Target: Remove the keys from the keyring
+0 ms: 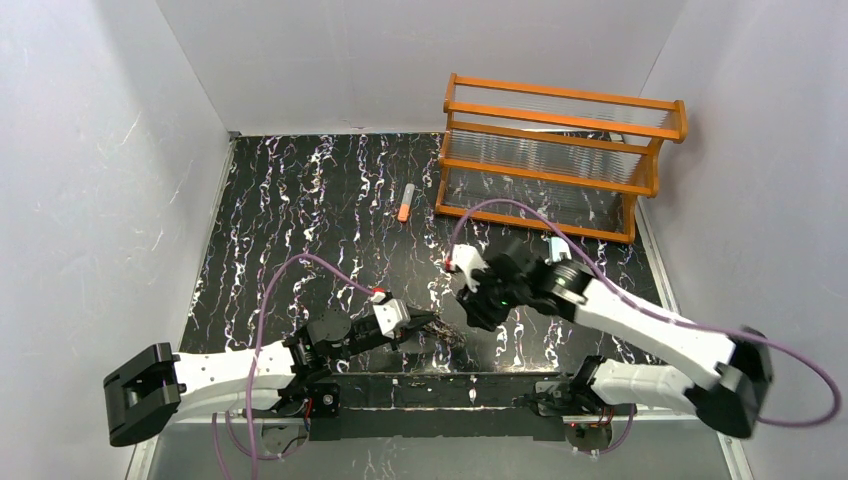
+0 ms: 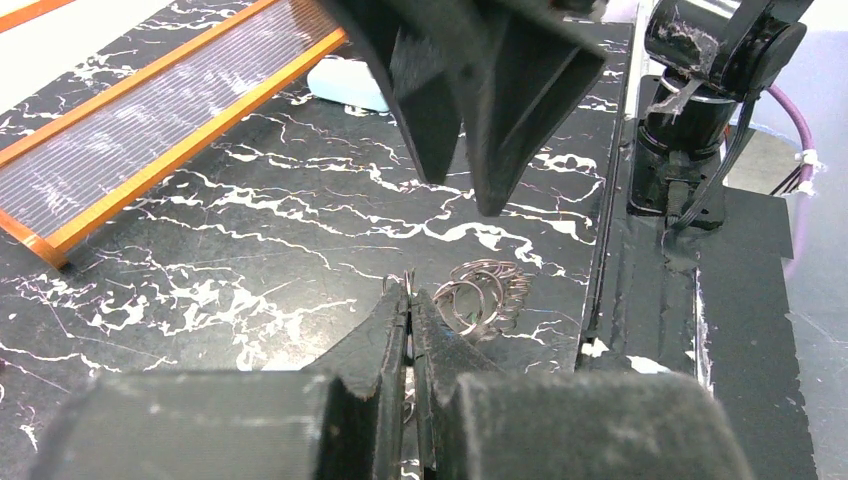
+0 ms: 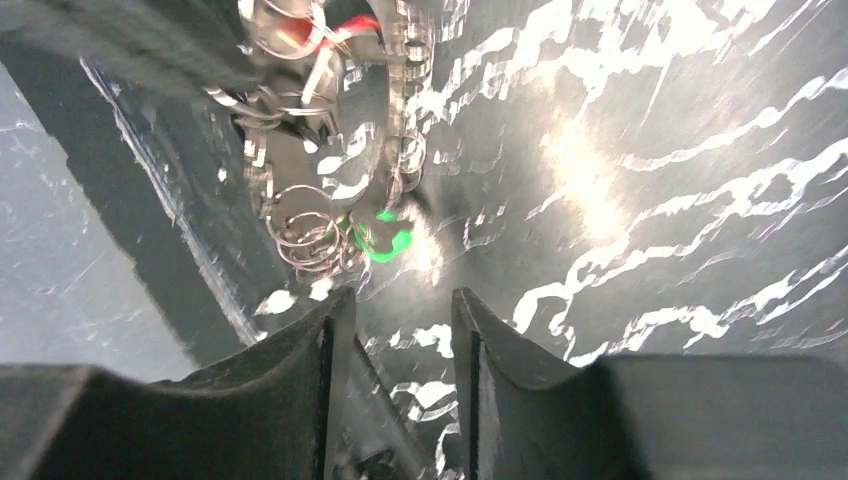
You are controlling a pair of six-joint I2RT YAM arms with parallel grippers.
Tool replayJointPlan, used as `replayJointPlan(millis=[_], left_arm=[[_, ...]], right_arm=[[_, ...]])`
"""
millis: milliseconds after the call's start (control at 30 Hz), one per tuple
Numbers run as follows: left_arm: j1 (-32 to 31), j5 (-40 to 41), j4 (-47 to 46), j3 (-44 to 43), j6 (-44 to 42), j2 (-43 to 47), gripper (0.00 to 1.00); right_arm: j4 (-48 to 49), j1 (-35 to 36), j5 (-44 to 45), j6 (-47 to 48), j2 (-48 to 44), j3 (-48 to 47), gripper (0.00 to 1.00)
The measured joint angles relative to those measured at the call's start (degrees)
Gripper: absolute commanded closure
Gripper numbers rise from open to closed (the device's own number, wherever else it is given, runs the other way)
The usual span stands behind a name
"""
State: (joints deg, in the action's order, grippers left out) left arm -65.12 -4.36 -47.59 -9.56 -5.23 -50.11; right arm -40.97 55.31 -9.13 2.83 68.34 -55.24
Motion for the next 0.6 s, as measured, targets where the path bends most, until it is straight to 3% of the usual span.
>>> replayJointPlan(millis=[133, 233, 467, 600], left_arm=[[0.0, -0.17, -0.55, 0.61, 0.33, 0.37, 1.0], [-0.02, -0.39, -1.38, 1.22, 0.44, 0.66, 1.0], [0.42, -2.8, -2.14, 1.81, 1.6, 1.33, 1.0], [3.98, -7.87, -2.08, 1.73, 2.97, 1.51, 1.0]], right_arm=[[13.62, -0.13, -0.98, 5.95, -15.13, 11.5, 0.46], [22.84, -0.17, -2.8, 8.9, -20.85, 17.42, 0.46], [37.75, -1.03, -9.79, 12.5, -19.1, 23.26, 0.47], [44.44, -3.96, -15.43, 13.05, -18.69, 26.51, 0.48]])
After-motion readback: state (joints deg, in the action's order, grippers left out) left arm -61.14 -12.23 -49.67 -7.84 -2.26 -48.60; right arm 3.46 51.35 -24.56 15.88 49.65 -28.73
